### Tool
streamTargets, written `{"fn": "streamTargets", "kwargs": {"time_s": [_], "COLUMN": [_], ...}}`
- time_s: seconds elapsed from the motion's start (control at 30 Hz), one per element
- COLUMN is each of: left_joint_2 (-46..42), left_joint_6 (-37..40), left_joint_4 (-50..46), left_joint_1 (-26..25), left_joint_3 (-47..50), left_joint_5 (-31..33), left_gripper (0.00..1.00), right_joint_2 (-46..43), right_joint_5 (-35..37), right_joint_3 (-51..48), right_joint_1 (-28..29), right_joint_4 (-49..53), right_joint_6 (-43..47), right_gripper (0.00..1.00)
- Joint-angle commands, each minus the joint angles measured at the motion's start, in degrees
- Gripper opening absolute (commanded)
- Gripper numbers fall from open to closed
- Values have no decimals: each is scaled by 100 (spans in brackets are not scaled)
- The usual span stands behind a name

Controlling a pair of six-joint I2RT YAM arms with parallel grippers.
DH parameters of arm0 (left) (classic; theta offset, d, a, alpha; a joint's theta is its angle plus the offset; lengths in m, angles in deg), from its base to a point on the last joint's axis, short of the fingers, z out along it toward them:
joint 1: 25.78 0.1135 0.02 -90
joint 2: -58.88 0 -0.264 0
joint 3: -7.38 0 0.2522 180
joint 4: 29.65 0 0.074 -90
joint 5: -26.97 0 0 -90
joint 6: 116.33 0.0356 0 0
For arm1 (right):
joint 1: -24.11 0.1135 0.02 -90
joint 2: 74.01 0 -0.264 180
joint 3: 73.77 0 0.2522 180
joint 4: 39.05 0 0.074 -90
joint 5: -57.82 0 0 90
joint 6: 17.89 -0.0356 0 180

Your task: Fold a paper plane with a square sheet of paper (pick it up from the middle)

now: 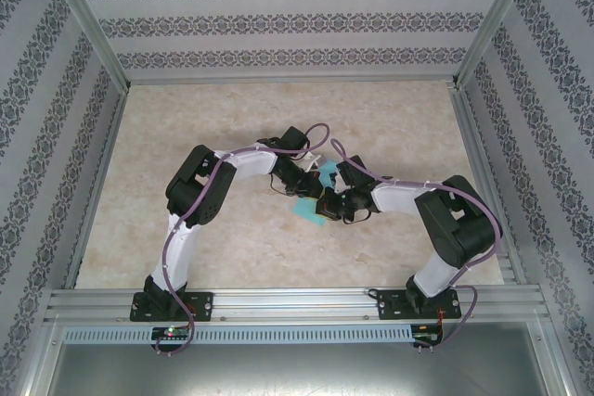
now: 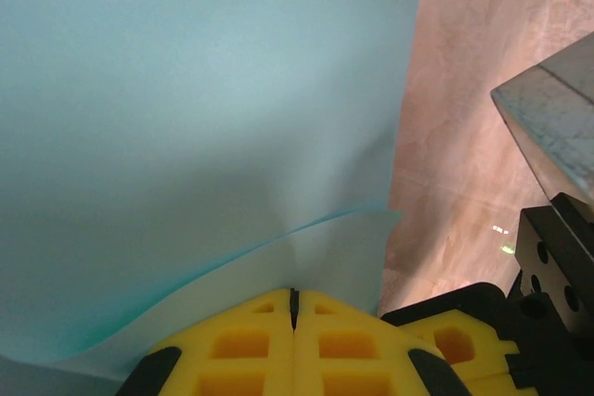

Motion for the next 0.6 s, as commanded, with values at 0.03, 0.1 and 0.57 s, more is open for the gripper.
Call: {"fn": "streamTargets", "kwargs": {"time_s": [0.03, 0.1, 0.57], "left_joint_2": [499, 510, 607], "left_joint_6": [191, 193, 277], "left_joint_4": [-286, -307, -442], "left_joint_1": [69, 73, 130], "left_joint_3": [85, 60, -47], "left_joint_5": [709, 710, 789], "left_gripper": [2, 2, 2], "right_joint_2": [81, 41, -238], "right_joint_5": [9, 54, 341], "right_joint_3": [-216, -237, -292], "right_joint_1": [197, 237, 539], "right_joint_4": [77, 155, 772], "right_joint_6": [-65, -61, 121], "right_gripper": [0, 0, 0]}}
